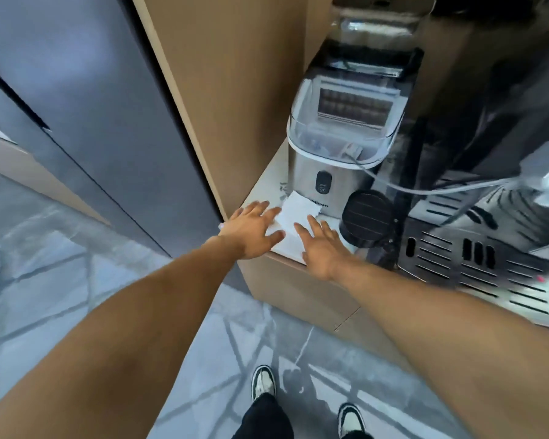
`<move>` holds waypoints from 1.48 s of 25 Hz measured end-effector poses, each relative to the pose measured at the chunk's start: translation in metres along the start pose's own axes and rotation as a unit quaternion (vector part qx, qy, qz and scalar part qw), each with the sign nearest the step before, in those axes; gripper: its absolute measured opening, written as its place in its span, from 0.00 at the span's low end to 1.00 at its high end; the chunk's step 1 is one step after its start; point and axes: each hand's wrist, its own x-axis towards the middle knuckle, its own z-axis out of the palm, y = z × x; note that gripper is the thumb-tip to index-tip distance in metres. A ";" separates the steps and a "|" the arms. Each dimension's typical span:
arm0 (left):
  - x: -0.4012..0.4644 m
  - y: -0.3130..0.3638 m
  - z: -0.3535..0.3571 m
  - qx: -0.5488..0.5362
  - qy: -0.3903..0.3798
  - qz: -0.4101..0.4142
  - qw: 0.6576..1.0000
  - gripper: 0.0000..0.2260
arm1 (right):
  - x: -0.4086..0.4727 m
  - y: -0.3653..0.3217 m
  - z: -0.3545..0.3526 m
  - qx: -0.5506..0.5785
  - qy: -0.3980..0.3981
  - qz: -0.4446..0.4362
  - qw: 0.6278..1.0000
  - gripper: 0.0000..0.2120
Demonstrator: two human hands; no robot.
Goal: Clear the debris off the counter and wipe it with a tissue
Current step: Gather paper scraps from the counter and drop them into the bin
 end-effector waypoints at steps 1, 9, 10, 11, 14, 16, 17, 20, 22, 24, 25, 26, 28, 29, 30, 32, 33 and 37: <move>0.015 -0.004 0.004 0.001 -0.005 0.029 1.000 0.29 | 0.005 0.002 0.004 0.007 -0.003 0.027 1.000 0.41; 0.083 -0.005 0.036 0.027 -0.056 0.210 0.976 0.31 | 0.029 0.018 0.028 0.036 -0.007 0.173 0.984 0.43; 0.091 -0.005 0.041 0.032 -0.053 0.228 0.972 0.32 | 0.032 0.020 0.029 0.044 -0.009 0.191 0.981 0.43; 0.098 -0.005 0.045 0.040 -0.051 0.243 0.968 0.32 | 0.035 0.022 0.030 0.052 -0.012 0.207 0.977 0.43; 0.117 -0.003 0.057 0.064 -0.046 0.267 0.961 0.33 | 0.042 0.028 0.033 0.072 -0.022 0.235 0.969 0.38; 0.125 -0.004 0.065 0.071 -0.037 0.267 0.960 0.32 | 0.044 0.029 0.035 0.098 -0.021 0.244 0.964 0.33; 0.127 -0.004 0.067 0.074 -0.031 0.265 0.961 0.31 | 0.045 0.029 0.037 0.106 -0.014 0.246 0.963 0.32; 0.131 -0.010 0.075 0.082 -0.018 0.276 0.957 0.28 | 0.047 0.027 0.041 0.124 0.025 0.256 0.958 0.32; 0.132 -0.014 0.079 0.073 -0.014 0.281 0.957 0.26 | 0.046 0.027 0.044 0.127 0.051 0.248 0.959 0.34; 0.132 -0.015 0.079 0.064 -0.013 0.278 0.958 0.24 | 0.046 0.027 0.046 0.133 0.076 0.236 0.960 0.35; 0.134 -0.014 0.079 0.065 -0.012 0.276 0.959 0.24 | 0.046 0.026 0.046 0.135 0.089 0.232 0.959 0.35; 0.135 -0.014 0.078 0.066 -0.011 0.275 0.959 0.23 | 0.046 0.026 0.047 0.138 0.101 0.230 0.958 0.34; 0.135 -0.012 0.077 0.063 -0.010 0.272 0.960 0.21 | 0.046 0.027 0.047 0.139 0.118 0.229 0.956 0.31; 0.134 -0.012 0.076 0.063 -0.010 0.271 0.961 0.20 | 0.046 0.027 0.048 0.137 0.118 0.228 0.957 0.28; 0.133 -0.011 0.075 0.064 -0.009 0.270 0.961 0.19 | 0.045 0.027 0.047 0.133 0.113 0.227 0.958 0.25; 0.128 -0.011 0.073 0.069 -0.009 0.267 0.961 0.17 | 0.043 0.028 0.046 0.126 0.094 0.224 0.962 0.21; 0.125 -0.011 0.072 0.073 -0.010 0.264 0.962 0.17 | 0.042 0.029 0.044 0.124 0.086 0.221 0.964 0.20; 0.106 -0.006 0.067 0.074 -0.031 0.254 0.964 0.17 | 0.031 0.028 0.043 0.121 0.081 0.208 0.967 0.18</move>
